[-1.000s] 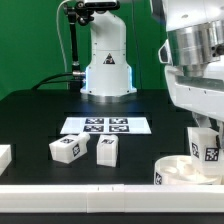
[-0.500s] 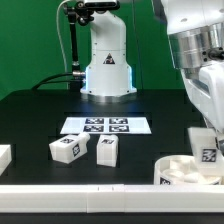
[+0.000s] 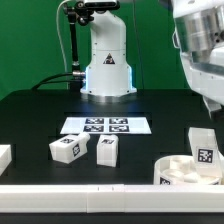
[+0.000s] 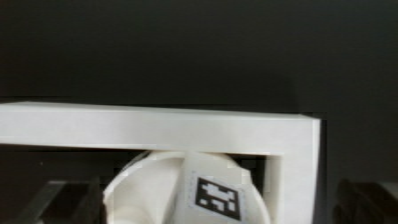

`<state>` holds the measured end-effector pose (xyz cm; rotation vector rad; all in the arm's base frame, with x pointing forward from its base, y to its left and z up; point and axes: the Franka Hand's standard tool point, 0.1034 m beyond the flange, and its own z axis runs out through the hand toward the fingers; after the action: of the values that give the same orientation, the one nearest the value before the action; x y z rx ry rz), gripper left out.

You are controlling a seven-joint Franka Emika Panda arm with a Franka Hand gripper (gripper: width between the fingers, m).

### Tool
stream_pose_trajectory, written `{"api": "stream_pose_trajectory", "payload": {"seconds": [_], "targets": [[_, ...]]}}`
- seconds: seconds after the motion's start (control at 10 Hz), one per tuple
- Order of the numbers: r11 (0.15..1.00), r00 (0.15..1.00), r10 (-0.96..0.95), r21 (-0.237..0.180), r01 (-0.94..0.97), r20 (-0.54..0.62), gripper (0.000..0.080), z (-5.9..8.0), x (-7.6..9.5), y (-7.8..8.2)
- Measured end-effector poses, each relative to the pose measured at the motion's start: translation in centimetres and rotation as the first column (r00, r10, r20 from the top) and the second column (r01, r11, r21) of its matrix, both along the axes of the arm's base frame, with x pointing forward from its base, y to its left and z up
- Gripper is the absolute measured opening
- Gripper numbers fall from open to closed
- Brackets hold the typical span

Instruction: Assemble stool

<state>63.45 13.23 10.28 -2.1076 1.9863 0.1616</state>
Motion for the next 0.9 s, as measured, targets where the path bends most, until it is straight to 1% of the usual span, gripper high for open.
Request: {"api": "stream_pose_trajectory", "payload": {"seconds": [0.3,0.4,0.5,0.6,0.7,0.8,0.9], "targets": [[0.979,0.978,0.205,-0.024,-0.204,0.047,0.0649,-0.34,-0.1,-0.06],[0.953,0.951,0.303,-0.038,-0.301,0.064,0.0649,-0.36,-0.16,-0.05],[0.894,0.891,0.448,-0.068,-0.444,0.071,0.0649,-0.26,-0.3,-0.06],[0.813,0.81,0.581,-0.107,-0.573,0.076,0.0649,0.0,-0.17,-0.11],[0.719,0.719,0.692,-0.141,-0.68,0.064,0.0649,0.3,-0.08,-0.08],[0.61,0.613,0.789,-0.179,-0.772,0.041,0.0649,0.54,-0.03,0.33],[0.558,0.56,0.827,-0.188,-0.808,0.047,0.0649,0.52,0.0,0.39]]}}
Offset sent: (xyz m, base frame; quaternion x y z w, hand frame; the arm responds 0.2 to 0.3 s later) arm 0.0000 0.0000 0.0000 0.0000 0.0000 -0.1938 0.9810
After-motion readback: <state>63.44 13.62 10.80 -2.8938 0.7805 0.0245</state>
